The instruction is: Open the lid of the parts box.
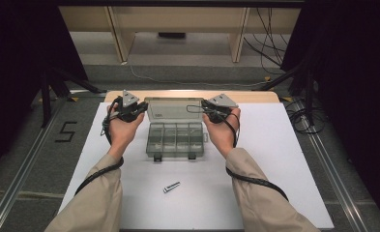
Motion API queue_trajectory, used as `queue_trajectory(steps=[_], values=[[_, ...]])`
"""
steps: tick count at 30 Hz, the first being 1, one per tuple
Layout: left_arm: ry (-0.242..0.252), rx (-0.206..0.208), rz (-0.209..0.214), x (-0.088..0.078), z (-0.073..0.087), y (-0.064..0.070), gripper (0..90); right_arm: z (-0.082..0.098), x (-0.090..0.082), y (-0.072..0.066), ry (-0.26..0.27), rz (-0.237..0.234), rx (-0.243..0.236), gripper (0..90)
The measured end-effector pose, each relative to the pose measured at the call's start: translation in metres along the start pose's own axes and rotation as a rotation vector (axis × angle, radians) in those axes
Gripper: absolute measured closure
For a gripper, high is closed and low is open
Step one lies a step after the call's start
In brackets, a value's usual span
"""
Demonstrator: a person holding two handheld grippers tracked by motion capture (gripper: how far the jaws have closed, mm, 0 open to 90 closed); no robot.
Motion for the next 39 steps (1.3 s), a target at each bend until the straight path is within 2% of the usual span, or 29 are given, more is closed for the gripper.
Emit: queue_trajectory(steps=[8, 9, 13, 17, 26, 31, 39], values=[[0.002, -0.014, 0.008, 0.003, -0.001, -0.001, 84.2, -0.001, 0.004, 0.001, 0.009, -0.005, 0.032, 85.8], [0.002, -0.014, 0.008, 0.004, -0.001, -0.001, 84.3, -0.001, 0.004, 0.003, 0.013, 0.002, 0.018, 85.9], [-0.002, -0.015, 0.006, 0.005, -0.001, -0.001, 84.3, -0.001, 0.005, 0.003, 0.013, 0.004, 0.031, 85.9], [-0.002, -0.019, 0.008, 0.006, -0.001, -0.001, 84.3, -0.001, 0.007, 0.002, 0.013, -0.009, 0.048, 85.9], [-0.005, -0.025, 0.008, 0.009, -0.001, -0.002, 84.4, -0.002, 0.008, 0.005, 0.02, 0.01, 0.038, 85.8], [-0.005, -0.024, 0.007, 0.011, -0.001, -0.002, 84.3, -0.001, 0.009, 0.004, 0.014, -0.002, 0.052, 85.8], [-0.005, -0.03, 0.004, 0.013, 0.0, -0.003, 84.4, -0.001, 0.011, 0.006, 0.023, 0.009, 0.048, 85.7]])
Point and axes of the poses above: each handheld gripper's, and its own axes: x roughly forward along the jaws, z roughly out of its underside, y roughly to its right, the point moved 10 cm from there along x, roughly forward along the jaws, and after that the axes turned 12 degrees about -z, right-handed, at the moved point
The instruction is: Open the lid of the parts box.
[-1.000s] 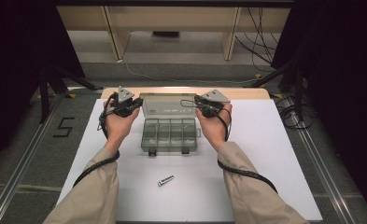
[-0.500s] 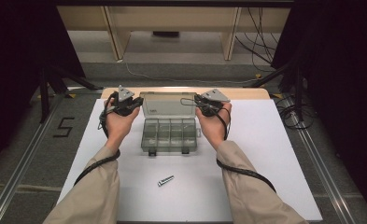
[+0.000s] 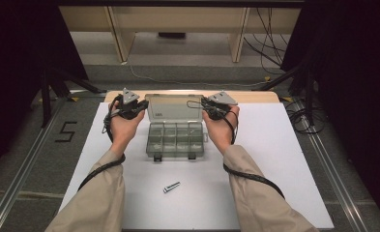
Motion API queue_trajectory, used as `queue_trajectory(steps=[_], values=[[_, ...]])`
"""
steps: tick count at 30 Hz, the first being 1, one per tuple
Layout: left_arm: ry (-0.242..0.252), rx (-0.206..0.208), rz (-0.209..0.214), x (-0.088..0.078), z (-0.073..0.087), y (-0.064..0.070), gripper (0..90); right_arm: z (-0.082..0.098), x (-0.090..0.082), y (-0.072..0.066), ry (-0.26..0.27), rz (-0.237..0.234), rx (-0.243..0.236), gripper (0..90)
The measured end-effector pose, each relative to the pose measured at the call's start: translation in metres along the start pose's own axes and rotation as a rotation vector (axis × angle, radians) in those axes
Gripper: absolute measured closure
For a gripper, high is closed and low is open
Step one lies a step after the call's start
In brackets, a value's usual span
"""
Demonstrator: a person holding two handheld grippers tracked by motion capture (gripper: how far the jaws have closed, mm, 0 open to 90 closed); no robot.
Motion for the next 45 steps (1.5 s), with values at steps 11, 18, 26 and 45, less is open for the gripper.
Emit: queue_trajectory(steps=[11, 18, 26, 45], values=[[0.0, 0.0, -0.002, 0.004, 0.002, 0.0, 84.2, 0.002, 0.003, 0.001, -0.006, -0.001, 0.006, 85.4], [-0.007, 0.006, -0.007, 0.007, 0.005, 0.0, 83.9, 0.006, 0.006, 0.003, -0.015, 0.005, -0.002, 85.2], [-0.014, 0.01, -0.008, 0.01, 0.009, 0.001, 83.7, 0.01, 0.009, 0.003, -0.024, 0.003, 0.005, 85.1], [-0.061, 0.006, -0.007, 0.019, 0.024, 0.003, 83.5, 0.025, 0.016, 0.006, -0.073, -0.002, -0.004, 84.5]])
Point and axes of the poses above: each handheld gripper's, and its own axes: x roughly forward along the jaws, z roughly out of its underside, y roughly to its right, the point moved 10 cm from there along x, roughly forward along the jaws, and after that the axes turned 12 degrees about -z, right-handed, at the moved point
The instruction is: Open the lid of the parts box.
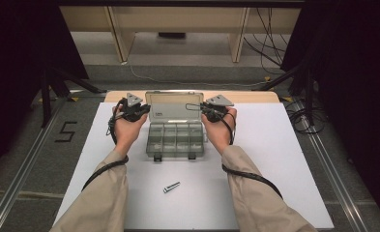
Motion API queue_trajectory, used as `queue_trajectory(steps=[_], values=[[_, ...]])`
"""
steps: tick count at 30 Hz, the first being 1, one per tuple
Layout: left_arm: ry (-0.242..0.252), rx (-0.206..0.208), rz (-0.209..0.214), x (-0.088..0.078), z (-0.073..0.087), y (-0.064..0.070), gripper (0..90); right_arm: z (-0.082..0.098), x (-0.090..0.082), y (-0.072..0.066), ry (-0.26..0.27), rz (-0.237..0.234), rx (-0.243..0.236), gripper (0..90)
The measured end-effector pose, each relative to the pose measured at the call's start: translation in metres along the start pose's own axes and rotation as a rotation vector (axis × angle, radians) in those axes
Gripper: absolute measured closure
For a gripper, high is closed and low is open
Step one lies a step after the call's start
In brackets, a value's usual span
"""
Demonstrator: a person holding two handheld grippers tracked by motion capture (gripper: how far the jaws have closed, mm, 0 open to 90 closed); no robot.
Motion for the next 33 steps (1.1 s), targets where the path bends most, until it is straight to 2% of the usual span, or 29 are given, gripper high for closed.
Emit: queue_trajectory(steps=[3, 8, 11, 13, 19, 21, 24, 25, 26, 27, 29, 31, 32, 33], values=[[-0.007, -0.002, -0.002, 0.001, 0.002, 0.0, 83.5, 0.004, 0.002, -0.001, -0.018, -0.005, 0.021, 84.4], [-0.025, 0.005, 0.009, 0.004, 0.006, 0.001, 83.3, 0.01, 0.005, 0.001, -0.027, 0.002, 0.009, 83.5], [-0.037, -0.005, 0.016, 0.006, 0.009, 0.002, 83.2, 0.014, 0.005, 0.0, -0.046, -0.004, 0.025, 83.1], [-0.053, 0.007, 0.011, 0.008, 0.013, 0.002, 83.1, 0.016, 0.006, 0.001, -0.051, -0.007, 0.02, 82.6], [-0.067, -0.004, 0.021, 0.012, 0.019, 0.005, 82.7, 0.02, 0.008, 0.002, -0.062, -0.009, 0.019, 82.0], [-0.086, 0.023, 0.024, 0.012, 0.022, 0.003, 82.6, 0.021, 0.009, 0.002, -0.066, -0.011, 0.02, 81.6], [-0.087, 0.002, 0.025, 0.014, 0.024, 0.005, 82.0, 0.022, 0.01, 0.002, -0.07, -0.012, 0.03, 79.9], [-0.115, 0.046, 0.032, 0.013, 0.028, 0.003, 81.5, 0.023, 0.01, 0.002, -0.075, -0.011, 0.031, 78.9], [-0.131, 0.069, 0.038, 0.012, 0.031, 0.002, 80.8, 0.023, 0.01, 0.001, -0.069, -0.017, 0.036, 77.7], [-0.109, 0.016, 0.037, 0.015, 0.029, 0.005, 80.2, 0.023, 0.011, 0.001, -0.074, -0.022, 0.041, 76.4], [-0.112, 0.006, 0.038, 0.015, 0.031, 0.005, 78.8, 0.024, 0.01, 0.001, -0.08, -0.027, 0.044, 72.9], [-0.135, 0.034, 0.049, 0.013, 0.035, 0.003, 76.5, 0.025, 0.01, 0.002, -0.079, -0.027, 0.054, 69.3], [-0.12, -0.007, 0.046, 0.015, 0.034, 0.005, 74.6, 0.025, 0.009, 0.003, -0.08, -0.025, 0.054, 67.8], [-0.123, -0.007, 0.045, 0.015, 0.035, 0.003, 72.9, 0.026, 0.008, 0.003, -0.087, -0.028, 0.062, 65.8]])
Point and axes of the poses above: each handheld gripper's, and its own axes: x roughly forward along the jaws, z roughly out of its underside, y roughly to its right, the point moved 10 cm from there along x, roughly forward along the jaws, and after that the axes turned 12 degrees about -z, right-handed, at the moved point
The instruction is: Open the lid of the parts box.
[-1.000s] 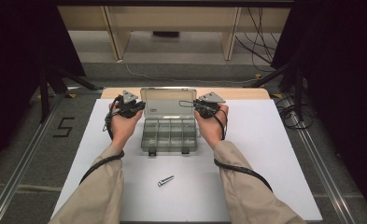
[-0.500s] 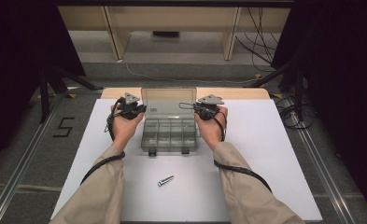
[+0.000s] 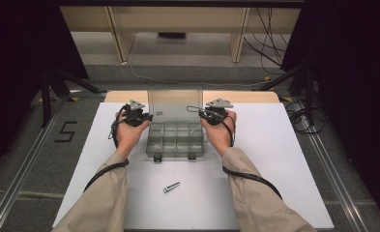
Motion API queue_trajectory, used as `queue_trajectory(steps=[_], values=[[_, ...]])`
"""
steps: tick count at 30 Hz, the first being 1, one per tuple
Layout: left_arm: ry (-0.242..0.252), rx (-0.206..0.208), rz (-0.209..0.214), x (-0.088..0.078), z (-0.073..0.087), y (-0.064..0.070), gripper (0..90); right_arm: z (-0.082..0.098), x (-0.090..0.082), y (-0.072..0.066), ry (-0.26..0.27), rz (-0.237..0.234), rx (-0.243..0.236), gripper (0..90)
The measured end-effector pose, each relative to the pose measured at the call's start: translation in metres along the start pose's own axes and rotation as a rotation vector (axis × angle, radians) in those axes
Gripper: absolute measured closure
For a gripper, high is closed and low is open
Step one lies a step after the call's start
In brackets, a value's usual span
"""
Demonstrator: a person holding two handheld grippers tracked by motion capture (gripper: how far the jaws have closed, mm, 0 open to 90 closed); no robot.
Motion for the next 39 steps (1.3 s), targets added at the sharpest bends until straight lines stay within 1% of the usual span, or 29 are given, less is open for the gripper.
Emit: queue_trajectory(steps=[2, 3, 4, 5, 6, 7, 8, 9, 10, 11, 12, 13, 15, 16, 18, 19, 22, 23, 24, 26, 28, 29, 30, 31, 34, 35, 36, 37, 39], values=[[-0.005, -0.015, 0.0, -0.002, 0.001, -0.003, 67.5, 0.0, -0.002, 0.002, 0.005, -0.002, 0.005, 60.7], [0.007, -0.047, -0.001, -0.002, -0.001, -0.003, 64.6, 0.0, -0.002, 0.003, 0.012, -0.002, 0.008, 58.7], [0.011, -0.058, 0.004, -0.004, -0.002, -0.003, 60.7, 0.0, -0.003, 0.003, 0.012, -0.008, 0.018, 56.2], [0.016, -0.065, 0.009, -0.005, -0.003, -0.003, 56.4, 0.001, -0.003, 0.003, 0.012, -0.016, 0.026, 53.6], [0.022, -0.059, 0.011, -0.008, -0.004, -0.004, 52.3, 0.001, -0.005, 0.003, 0.011, -0.022, 0.017, 50.8], [0.033, -0.072, 0.023, -0.01, -0.006, -0.003, 47.6, 0.001, -0.005, 0.002, 0.014, -0.038, 0.019, 47.1], [0.037, -0.077, 0.037, -0.013, -0.007, -0.002, 42.1, 0.001, -0.007, 0.0, 0.018, -0.053, 0.005, 43.5], [0.05, -0.074, 0.054, -0.016, -0.009, -0.001, 35.1, 0.002, -0.009, -0.003, 0.007, -0.073, 0.001, 39.4], [0.052, -0.074, 0.054, -0.021, -0.009, 0.0, 29.5, 0.002, -0.012, -0.004, 0.004, -0.089, -0.016, 35.2], [0.051, -0.063, 0.072, -0.025, -0.008, 0.0, 24.6, 0.003, -0.015, -0.008, 0.002, -0.111, -0.014, 31.4], [0.059, -0.078, 0.076, -0.028, -0.008, 0.002, 19.7, 0.004, -0.018, -0.011, 0.001, -0.133, -0.033, 28.1], [0.057, -0.073, 0.065, -0.033, -0.007, 0.001, 14.4, 0.005, -0.021, -0.013, 0.002, -0.149, -0.047, 25.6], [0.066, -0.072, 0.076, -0.042, -0.004, 0.003, 10.6, 0.008, -0.03, -0.021, -0.005, -0.186, -0.054, 22.4], [0.072, -0.072, 0.099, -0.049, -0.002, 0.006, 8.2, 0.01, -0.033, -0.024, -0.001, -0.203, -0.063, 21.5], [0.081, -0.059, 0.106, -0.059, 0.002, 0.009, 5.8, 0.014, -0.045, -0.035, -0.007, -0.255, -0.085, 19.8], [0.084, -0.052, 0.112, -0.065, 0.004, 0.011, 4.4, 0.016, -0.05, -0.038, -0.015, -0.262, -0.095, 19.4], [0.092, -0.003, 0.121, -0.083, 0.015, 0.017, 0.0, 0.02, -0.069, -0.053, 0.008, -0.317, -0.111, 18.8], [0.091, -0.01, 0.121, -0.088, 0.018, 0.018, 0.0, 0.023, -0.075, -0.057, 0.008, -0.334, -0.111, 18.6], [0.099, -0.008, 0.125, -0.093, 0.02, 0.02, 0.0, 0.025, -0.08, -0.062, 0.017, -0.353, -0.116, 18.4], [0.1, 0.003, 0.127, -0.104, 0.026, 0.023, 0.0, 0.032, -0.091, -0.071, 0.013, -0.385, -0.117, 18.2], [0.101, 0.006, 0.146, -0.113, 0.031, 0.029, 0.0, 0.039, -0.1, -0.08, -0.002, -0.419, -0.126, 17.9], [0.108, 0.021, 0.158, -0.12, 0.034, 0.032, 0.0, 0.042, -0.104, -0.082, -0.01, -0.415, -0.137, 18.0], [0.11, 0.018, 0.169, -0.126, 0.036, 0.036, 0.0, 0.046, -0.11, -0.087, -0.015, -0.432, -0.141, 18.1], [0.112, 0.019, 0.181, -0.131, 0.039, 0.039, 0.0, 0.047, -0.113, -0.091, -0.002, -0.438, -0.145, 18.1], [0.115, 0.036, 0.197, -0.143, 0.048, 0.047, 0.0, 0.054, -0.124, -0.103, 0.004, -0.476, -0.149, 18.1], [0.118, 0.051, 0.201, -0.146, 0.051, 0.049, 0.0, 0.056, -0.127, -0.105, 0.005, -0.475, -0.155, 18.1], [0.115, 0.038, 0.204, -0.149, 0.054, 0.051, 0.0, 0.059, -0.131, -0.108, 0.004, -0.481, -0.157, 18.1], [0.117, 0.048, 0.21, -0.152, 0.056, 0.051, 0.0, 0.061, -0.134, -0.111, 0.007, -0.486, -0.157, 18.1], [0.11, 0.038, 0.21, -0.157, 0.062, 0.053, 0.0, 0.064, -0.14, -0.113, 0.015, -0.486, -0.167, 18.1]])
Point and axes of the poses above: each handheld gripper's, and its own axes: x roughly forward along the jaws, z roughly out of its underside, y roughly to its right, the point moved 10 cm from there along x, roughly forward along the jaws, and after that the axes turned 12 degrees about -z, right-handed, at the moved point
